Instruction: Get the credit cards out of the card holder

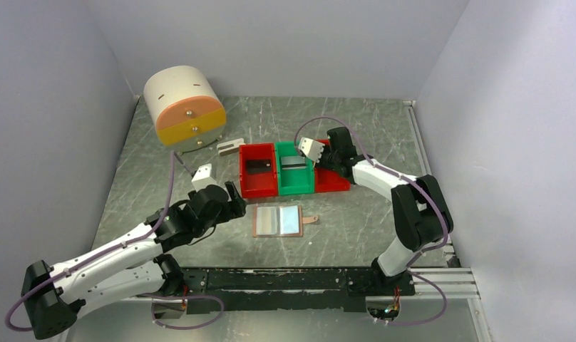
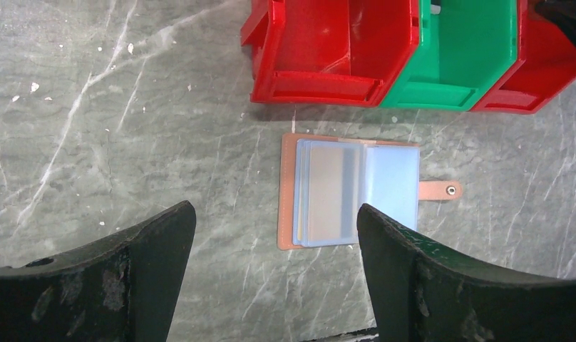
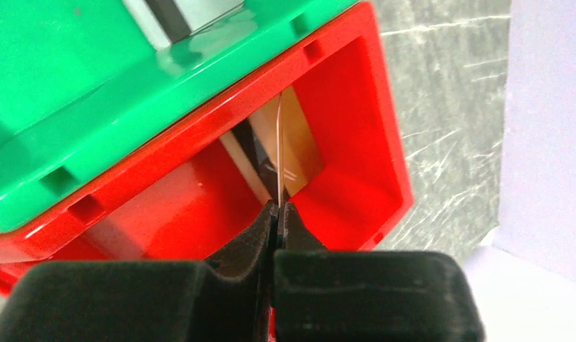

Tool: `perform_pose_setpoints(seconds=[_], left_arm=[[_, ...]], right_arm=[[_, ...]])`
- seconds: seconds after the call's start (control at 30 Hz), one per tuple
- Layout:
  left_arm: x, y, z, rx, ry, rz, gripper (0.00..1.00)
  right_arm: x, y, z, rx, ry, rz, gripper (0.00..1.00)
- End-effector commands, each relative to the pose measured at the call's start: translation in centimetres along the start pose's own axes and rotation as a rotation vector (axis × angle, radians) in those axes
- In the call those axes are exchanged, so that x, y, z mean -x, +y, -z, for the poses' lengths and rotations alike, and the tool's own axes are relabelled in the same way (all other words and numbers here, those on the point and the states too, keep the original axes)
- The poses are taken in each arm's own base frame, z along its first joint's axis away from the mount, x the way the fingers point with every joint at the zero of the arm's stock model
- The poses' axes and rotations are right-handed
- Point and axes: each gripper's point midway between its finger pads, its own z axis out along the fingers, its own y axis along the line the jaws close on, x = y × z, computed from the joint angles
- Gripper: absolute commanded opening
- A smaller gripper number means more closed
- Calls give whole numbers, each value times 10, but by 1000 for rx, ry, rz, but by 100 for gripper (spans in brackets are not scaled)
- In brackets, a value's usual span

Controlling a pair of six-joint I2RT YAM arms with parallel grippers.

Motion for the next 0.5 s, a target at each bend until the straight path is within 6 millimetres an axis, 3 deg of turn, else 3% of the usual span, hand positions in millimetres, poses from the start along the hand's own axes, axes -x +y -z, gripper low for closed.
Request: perform_pose_setpoints(seconds=[0.0,0.13,0.3,0.47], left_arm=[[3,6,1,21,-23,8,89],[2,6,-1,34,-15,-6,88],[2,7,0,45,-12,-20,88],[3,13,1,58,-24,-9,88]], right_arm=[[13,-15,1,-5,-42,23,0],[15,-12,-3,10,-57,45,0],[1,-11,-24,-5,-5,114,0],[3,-28,-30,-98,-33,130,0]])
